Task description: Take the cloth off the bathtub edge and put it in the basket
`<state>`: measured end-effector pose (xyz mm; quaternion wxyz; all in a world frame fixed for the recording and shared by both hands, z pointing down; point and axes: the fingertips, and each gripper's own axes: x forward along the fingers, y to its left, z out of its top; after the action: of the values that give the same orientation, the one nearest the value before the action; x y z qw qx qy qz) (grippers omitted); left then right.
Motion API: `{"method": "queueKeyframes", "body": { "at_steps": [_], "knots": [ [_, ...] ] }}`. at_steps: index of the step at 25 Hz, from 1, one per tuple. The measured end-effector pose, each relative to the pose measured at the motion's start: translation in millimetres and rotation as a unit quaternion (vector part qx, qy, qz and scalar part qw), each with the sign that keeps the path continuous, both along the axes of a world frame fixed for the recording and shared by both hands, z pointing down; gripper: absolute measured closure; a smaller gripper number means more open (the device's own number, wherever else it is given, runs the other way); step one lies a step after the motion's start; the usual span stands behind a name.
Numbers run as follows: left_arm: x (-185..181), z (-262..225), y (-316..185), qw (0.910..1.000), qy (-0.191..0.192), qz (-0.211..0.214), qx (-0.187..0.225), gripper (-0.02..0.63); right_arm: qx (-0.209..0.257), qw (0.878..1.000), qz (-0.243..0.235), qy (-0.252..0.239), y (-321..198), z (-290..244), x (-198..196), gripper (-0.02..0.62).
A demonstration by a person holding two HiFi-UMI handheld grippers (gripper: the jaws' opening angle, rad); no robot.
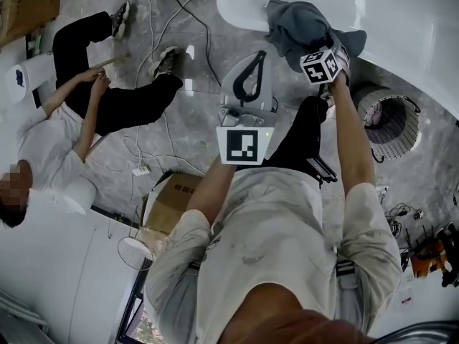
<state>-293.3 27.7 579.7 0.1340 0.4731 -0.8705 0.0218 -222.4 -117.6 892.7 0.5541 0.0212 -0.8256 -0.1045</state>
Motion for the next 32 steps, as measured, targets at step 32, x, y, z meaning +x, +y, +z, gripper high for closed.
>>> {"method": "queueKeyframes", "body": {
  "at_steps": [32],
  "knots": [
    [20.0,-100.8,1.8,0.9951,-0.070,0.011,0.068,0.604,-0.082,0.931,0.189,-0.301,33.0,-246.6,38.1,0.468]
  ]
}}
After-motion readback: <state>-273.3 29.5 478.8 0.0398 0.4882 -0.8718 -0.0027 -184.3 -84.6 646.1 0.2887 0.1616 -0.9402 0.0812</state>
